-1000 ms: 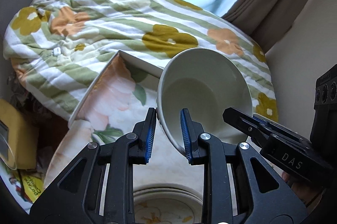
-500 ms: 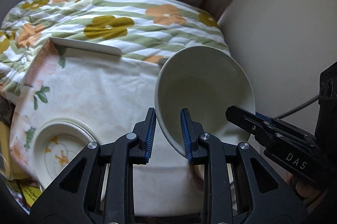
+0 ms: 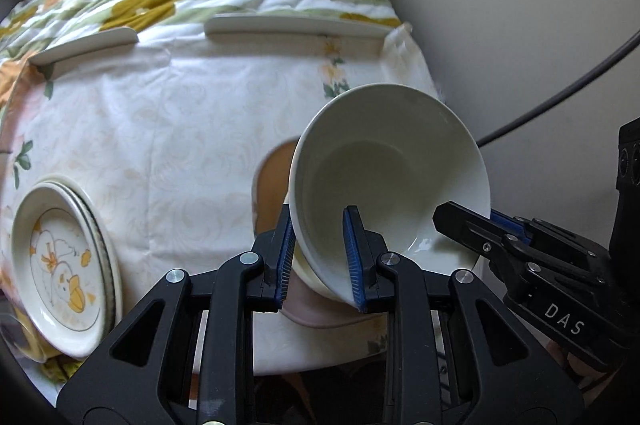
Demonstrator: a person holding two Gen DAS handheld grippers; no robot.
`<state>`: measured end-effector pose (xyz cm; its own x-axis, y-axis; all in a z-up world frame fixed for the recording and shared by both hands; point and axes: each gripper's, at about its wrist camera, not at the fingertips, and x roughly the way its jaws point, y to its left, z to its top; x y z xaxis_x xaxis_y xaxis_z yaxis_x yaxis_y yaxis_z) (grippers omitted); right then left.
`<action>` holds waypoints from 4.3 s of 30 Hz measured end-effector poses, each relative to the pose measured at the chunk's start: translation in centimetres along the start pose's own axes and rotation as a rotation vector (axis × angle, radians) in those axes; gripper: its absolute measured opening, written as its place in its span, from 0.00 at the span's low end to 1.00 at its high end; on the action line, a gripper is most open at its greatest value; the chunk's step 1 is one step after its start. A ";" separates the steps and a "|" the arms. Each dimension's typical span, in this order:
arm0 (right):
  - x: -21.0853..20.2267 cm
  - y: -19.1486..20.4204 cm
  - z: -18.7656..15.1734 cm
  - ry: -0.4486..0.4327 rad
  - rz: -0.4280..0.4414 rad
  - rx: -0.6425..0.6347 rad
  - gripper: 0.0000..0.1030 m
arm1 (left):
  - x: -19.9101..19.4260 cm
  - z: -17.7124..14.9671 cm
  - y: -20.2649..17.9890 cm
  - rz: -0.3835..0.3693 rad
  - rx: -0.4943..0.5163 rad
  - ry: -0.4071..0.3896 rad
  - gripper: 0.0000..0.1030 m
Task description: Organize plates and bowls
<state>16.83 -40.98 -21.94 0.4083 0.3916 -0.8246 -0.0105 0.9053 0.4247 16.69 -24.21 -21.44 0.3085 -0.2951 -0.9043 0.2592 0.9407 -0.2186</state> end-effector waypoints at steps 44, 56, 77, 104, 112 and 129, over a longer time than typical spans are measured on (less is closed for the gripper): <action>-4.9 -1.2 -0.8 -0.082 -0.007 -0.064 0.45 | -6.6 1.4 -0.8 0.209 0.200 -0.242 0.33; -6.7 -0.7 -1.8 -0.023 -0.170 -0.283 0.84 | -6.6 -1.1 0.2 0.301 0.344 -0.132 0.99; 5.8 -2.9 -2.5 0.322 -0.176 -0.316 0.33 | 6.5 -1.3 2.3 0.112 0.362 0.225 0.54; 7.6 -1.2 -3.1 0.207 -0.160 -0.499 0.15 | 6.4 -1.8 -0.4 0.149 0.429 0.066 0.16; 5.1 2.8 -1.4 0.161 -0.142 -0.582 0.15 | 0.7 -0.9 2.0 0.196 0.370 0.002 0.16; 10.0 21.2 -4.1 0.179 -0.095 -0.646 0.15 | -7.4 -4.8 20.7 0.233 0.323 0.026 0.16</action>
<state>16.91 -17.22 -22.70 0.2773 0.2761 -0.9202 -0.5484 0.8320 0.0843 15.33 -1.71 -21.03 0.3708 -0.0719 -0.9259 0.4605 0.8800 0.1161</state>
